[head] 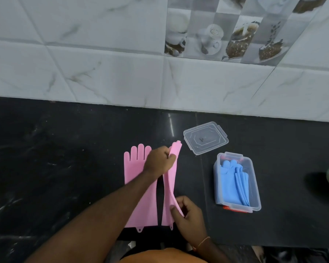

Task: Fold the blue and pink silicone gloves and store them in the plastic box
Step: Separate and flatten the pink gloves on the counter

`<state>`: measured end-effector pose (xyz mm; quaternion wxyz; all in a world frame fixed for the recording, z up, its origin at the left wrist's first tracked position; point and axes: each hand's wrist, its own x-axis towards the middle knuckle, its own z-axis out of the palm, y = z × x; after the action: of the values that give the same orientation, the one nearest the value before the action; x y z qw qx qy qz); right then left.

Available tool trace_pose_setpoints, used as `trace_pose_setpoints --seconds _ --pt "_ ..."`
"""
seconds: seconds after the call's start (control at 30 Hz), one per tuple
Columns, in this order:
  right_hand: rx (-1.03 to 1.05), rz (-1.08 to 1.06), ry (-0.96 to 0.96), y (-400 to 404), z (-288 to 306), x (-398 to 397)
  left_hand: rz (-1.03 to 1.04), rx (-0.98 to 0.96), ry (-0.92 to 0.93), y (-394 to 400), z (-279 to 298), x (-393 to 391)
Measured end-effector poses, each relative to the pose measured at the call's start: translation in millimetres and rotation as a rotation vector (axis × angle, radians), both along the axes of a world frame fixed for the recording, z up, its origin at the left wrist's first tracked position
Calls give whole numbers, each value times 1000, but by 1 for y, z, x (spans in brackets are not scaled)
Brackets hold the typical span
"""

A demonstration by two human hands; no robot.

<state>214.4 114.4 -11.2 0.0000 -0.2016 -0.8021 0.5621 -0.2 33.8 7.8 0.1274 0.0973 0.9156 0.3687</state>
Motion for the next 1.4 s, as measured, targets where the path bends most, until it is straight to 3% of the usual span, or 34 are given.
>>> trace_pose_setpoints --seconds 0.13,0.4,0.57,0.7,0.87,0.97,1.1,1.23,1.4 --pt "145 177 149 -21 6 -22 102 23 44 -53 -1 -18" --pt "471 550 136 -33 6 -42 305 -9 -200 -101 -20 -17" --pt "541 676 183 -44 -1 -50 527 130 -349 -119 -34 -14" --pt "561 699 188 -45 -6 -54 540 169 -348 -124 -41 -15" --pt "503 793 17 -41 -2 -63 491 164 -315 -122 -45 -17" --pt "397 609 -35 -29 -5 -76 471 202 -321 -124 -47 -18" --pt "292 102 -137 -5 -12 -115 425 220 -279 -125 -48 -15" --pt "199 29 -327 5 -14 -148 383 236 -277 -123 -50 -10" --pt "179 -19 -411 1 -16 -164 344 304 -299 -123 -49 -8"
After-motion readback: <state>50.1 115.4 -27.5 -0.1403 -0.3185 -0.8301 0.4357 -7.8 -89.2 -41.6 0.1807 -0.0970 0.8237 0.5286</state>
